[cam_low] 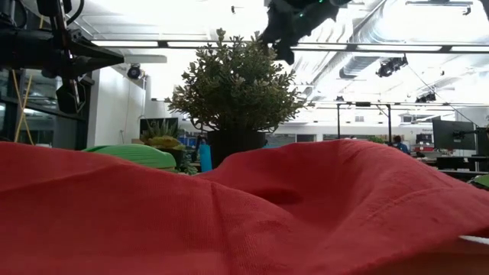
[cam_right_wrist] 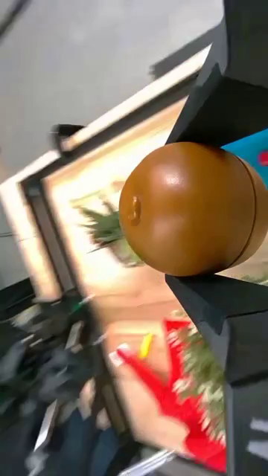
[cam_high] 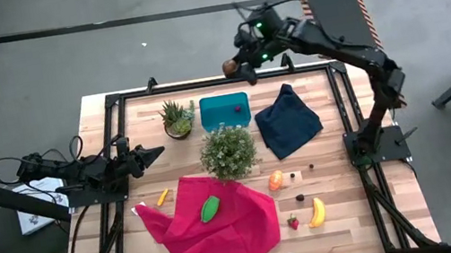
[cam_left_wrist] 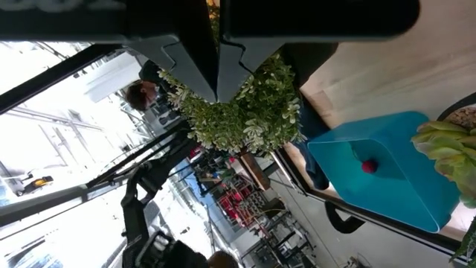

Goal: Pick and placing Produce into tupperware
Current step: Put the brown kiwi into the blue bin

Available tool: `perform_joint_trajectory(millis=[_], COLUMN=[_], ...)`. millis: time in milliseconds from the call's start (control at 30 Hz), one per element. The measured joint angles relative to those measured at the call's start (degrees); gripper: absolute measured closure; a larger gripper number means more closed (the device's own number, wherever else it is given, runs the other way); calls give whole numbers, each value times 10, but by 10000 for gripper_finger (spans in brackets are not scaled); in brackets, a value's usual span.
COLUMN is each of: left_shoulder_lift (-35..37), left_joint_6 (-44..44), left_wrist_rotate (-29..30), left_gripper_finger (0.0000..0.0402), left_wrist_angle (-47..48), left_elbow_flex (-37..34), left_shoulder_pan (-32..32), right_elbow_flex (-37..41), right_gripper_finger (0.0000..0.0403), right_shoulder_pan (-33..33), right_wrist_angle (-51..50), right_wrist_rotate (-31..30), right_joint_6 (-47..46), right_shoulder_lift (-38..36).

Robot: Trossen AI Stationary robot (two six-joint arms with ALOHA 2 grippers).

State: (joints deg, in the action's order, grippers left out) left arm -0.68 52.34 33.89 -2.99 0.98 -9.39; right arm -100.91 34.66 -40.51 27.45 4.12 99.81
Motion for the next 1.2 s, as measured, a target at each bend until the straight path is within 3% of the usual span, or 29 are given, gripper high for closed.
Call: perform_joint_trajectory(millis=[667, 1200], left_shoulder_lift=[0, 0], left_joint_6=[-15, -15], left_wrist_rotate=[0, 0], left_gripper_finger=[401, 401], left_wrist_angle=[0, 0], left_elbow_flex=[0, 0], left_shoulder_pan=[0, 0], right_elbow_flex=[-9, -9], right_gripper_finger=[167, 167], right_shoulder_pan=[-60, -63], right_wrist_angle=[-36, -36], right_wrist_rotate=[-112, -135], right_joint_6=[64, 69], right_shoulder_lift=[127, 201])
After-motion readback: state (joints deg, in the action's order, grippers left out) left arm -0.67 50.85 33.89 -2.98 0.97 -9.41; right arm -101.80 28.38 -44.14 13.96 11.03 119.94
